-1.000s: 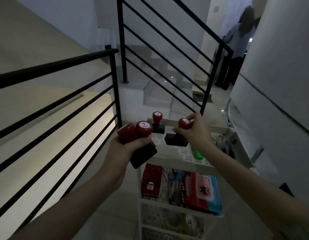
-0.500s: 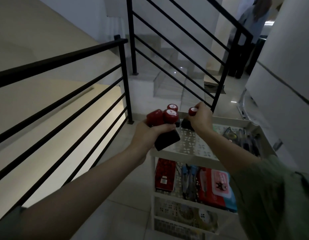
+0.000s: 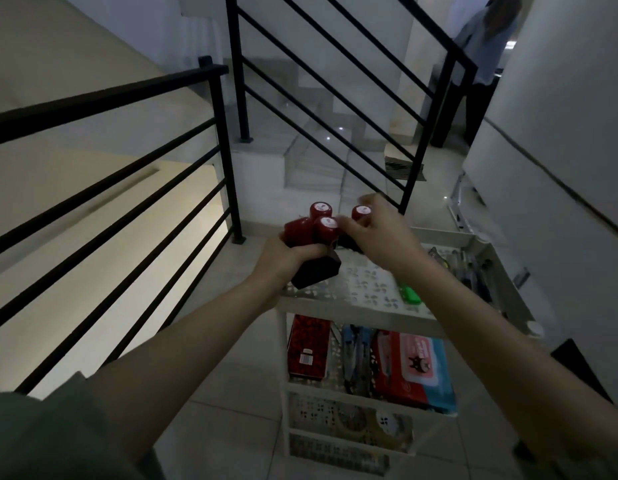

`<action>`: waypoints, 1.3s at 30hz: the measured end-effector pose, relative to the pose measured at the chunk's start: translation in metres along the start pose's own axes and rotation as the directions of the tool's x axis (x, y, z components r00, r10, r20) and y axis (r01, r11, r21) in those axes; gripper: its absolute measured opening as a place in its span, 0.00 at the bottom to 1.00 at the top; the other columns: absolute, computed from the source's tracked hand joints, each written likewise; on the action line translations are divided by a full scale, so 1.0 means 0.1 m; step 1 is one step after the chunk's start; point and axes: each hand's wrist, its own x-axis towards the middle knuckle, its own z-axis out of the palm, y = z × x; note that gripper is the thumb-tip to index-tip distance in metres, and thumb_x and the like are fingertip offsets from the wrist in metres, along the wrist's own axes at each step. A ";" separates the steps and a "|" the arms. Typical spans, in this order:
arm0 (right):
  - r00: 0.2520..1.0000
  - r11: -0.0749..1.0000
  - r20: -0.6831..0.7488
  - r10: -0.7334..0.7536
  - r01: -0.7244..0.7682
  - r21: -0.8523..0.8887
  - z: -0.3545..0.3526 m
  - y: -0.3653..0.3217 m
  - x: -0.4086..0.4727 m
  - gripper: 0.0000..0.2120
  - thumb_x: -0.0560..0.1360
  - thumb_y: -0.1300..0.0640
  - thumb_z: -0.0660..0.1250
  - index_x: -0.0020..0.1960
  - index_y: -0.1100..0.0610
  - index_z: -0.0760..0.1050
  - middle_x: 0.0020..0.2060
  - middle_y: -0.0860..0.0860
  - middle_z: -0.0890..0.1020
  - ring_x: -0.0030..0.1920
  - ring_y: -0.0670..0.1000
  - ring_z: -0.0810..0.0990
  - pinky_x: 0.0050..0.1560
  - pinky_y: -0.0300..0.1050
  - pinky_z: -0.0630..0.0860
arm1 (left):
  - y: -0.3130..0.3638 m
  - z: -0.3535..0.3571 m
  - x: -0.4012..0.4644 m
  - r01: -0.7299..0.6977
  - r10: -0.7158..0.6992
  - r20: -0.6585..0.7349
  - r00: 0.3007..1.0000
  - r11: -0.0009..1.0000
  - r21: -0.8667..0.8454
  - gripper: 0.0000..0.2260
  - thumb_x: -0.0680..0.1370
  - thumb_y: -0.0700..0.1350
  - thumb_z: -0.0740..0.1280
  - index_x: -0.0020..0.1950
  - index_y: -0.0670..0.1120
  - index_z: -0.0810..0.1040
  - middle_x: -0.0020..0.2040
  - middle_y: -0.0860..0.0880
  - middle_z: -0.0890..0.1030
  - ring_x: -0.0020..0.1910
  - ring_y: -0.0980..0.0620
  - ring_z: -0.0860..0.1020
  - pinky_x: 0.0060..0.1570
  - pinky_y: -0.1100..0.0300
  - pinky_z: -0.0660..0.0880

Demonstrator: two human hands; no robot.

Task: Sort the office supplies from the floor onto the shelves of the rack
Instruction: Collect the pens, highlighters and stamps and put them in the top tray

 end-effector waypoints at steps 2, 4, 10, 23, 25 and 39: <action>0.971 0.973 0.238 -0.033 -0.024 0.231 0.00 -0.03 -0.17 0.24 0.77 0.50 0.63 0.71 0.52 0.62 0.56 0.51 0.74 0.48 0.46 0.78 0.44 0.36 0.78 | -0.01 0.01 0.01 -0.022 0.020 0.045 0.999 0.999 0.046 0.07 0.71 0.39 0.71 0.48 0.46 0.78 0.42 0.47 0.81 0.41 0.53 0.80 0.37 0.69 0.77; 0.943 0.960 0.327 -0.058 -0.038 0.277 0.02 0.04 -0.19 0.23 0.77 0.55 0.63 0.70 0.50 0.64 0.55 0.53 0.75 0.45 0.44 0.77 0.38 0.31 0.78 | -0.03 0.01 0.03 -0.040 0.034 0.059 0.998 0.994 0.101 0.12 0.72 0.40 0.71 0.54 0.43 0.78 0.47 0.44 0.82 0.44 0.51 0.80 0.40 0.67 0.77; 0.974 0.932 0.226 -0.001 -0.081 0.353 0.04 0.20 -0.15 0.16 0.75 0.63 0.67 0.61 0.59 0.69 0.47 0.52 0.77 0.40 0.44 0.77 0.33 0.30 0.77 | -0.10 0.06 0.07 -0.179 0.141 0.128 0.982 0.913 0.366 0.22 0.74 0.47 0.69 0.65 0.41 0.70 0.56 0.47 0.79 0.56 0.50 0.77 0.53 0.62 0.74; 0.993 0.998 -0.119 0.007 -0.015 -0.060 0.21 0.33 -0.05 0.19 0.76 0.65 0.63 0.66 0.57 0.67 0.56 0.60 0.78 0.54 0.58 0.78 0.48 0.43 0.72 | -0.07 0.12 0.21 -0.201 0.297 -0.013 0.955 0.677 0.708 0.20 0.76 0.49 0.66 0.66 0.46 0.70 0.62 0.42 0.71 0.65 0.44 0.66 0.62 0.56 0.64; 0.993 0.996 -0.119 -0.014 0.004 -0.092 0.25 0.36 -0.06 0.22 0.76 0.65 0.62 0.68 0.56 0.64 0.55 0.61 0.79 0.54 0.59 0.78 0.50 0.46 0.74 | -0.05 0.10 0.21 -0.223 0.312 -0.012 0.950 0.706 0.672 0.20 0.74 0.45 0.69 0.64 0.45 0.72 0.61 0.41 0.72 0.63 0.44 0.70 0.62 0.55 0.67; 0.996 0.847 -0.089 -0.029 -0.023 -0.531 0.48 0.44 -0.02 0.36 0.78 0.64 0.57 0.77 0.58 0.37 0.65 0.63 0.64 0.61 0.62 0.69 0.53 0.51 0.73 | -0.09 0.21 0.31 -0.236 0.370 0.101 0.923 0.339 0.911 0.34 0.73 0.41 0.70 0.72 0.37 0.54 0.64 0.36 0.71 0.63 0.40 0.71 0.58 0.51 0.71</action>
